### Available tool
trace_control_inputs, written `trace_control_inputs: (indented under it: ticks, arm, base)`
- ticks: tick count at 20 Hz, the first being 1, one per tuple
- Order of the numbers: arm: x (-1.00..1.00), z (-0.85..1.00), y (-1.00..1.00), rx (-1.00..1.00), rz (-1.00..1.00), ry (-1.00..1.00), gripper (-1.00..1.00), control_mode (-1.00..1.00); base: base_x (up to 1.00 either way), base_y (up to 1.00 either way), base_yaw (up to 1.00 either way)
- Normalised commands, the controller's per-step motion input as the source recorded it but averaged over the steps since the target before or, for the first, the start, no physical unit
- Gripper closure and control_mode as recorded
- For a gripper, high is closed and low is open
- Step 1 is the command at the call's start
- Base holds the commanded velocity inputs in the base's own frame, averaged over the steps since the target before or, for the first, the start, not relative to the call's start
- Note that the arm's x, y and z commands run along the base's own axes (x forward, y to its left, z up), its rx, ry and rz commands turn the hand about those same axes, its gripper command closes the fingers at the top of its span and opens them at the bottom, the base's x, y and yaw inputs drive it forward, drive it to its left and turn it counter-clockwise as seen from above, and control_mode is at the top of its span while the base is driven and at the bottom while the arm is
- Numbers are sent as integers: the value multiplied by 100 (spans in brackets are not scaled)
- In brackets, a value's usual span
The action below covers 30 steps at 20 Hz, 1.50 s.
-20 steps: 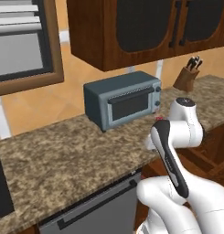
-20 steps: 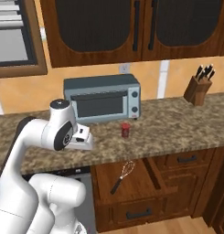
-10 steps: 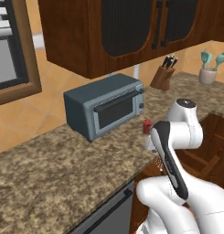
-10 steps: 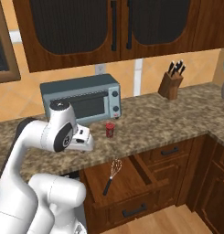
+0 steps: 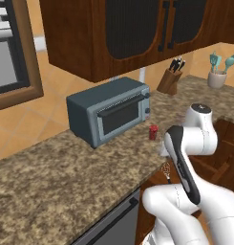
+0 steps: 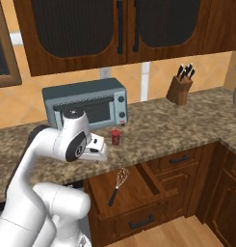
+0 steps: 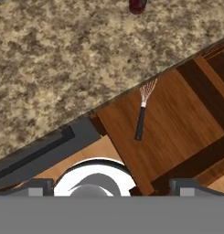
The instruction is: Pick the whisk from the drawer and place it on the counter.
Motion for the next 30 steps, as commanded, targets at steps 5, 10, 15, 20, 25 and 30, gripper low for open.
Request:
trace_control_inputs:
  ticks: [5, 10, 15, 20, 25, 30]
  arm:
    - [0, -23, -54, 0, 0, 0, -100, -100]
    - [0, -12, -42, 1, 0, 4, -100, -100]
    - [0, -41, -47, 1, 0, 0, -100, -100]
    - [7, -25, -30, 0, 0, -4, -100, -100]
    - [0, -37, -16, 0, 8, -2, -100, -100]
    - [5, -38, -7, 2, 11, 0, -100, -100]
  base:
    - [0, 0, 0]
    - [0, 0, 0]
    - [0, 0, 0]
    - [0, 0, 0]
    - [0, 0, 0]
    - [0, 0, 0]
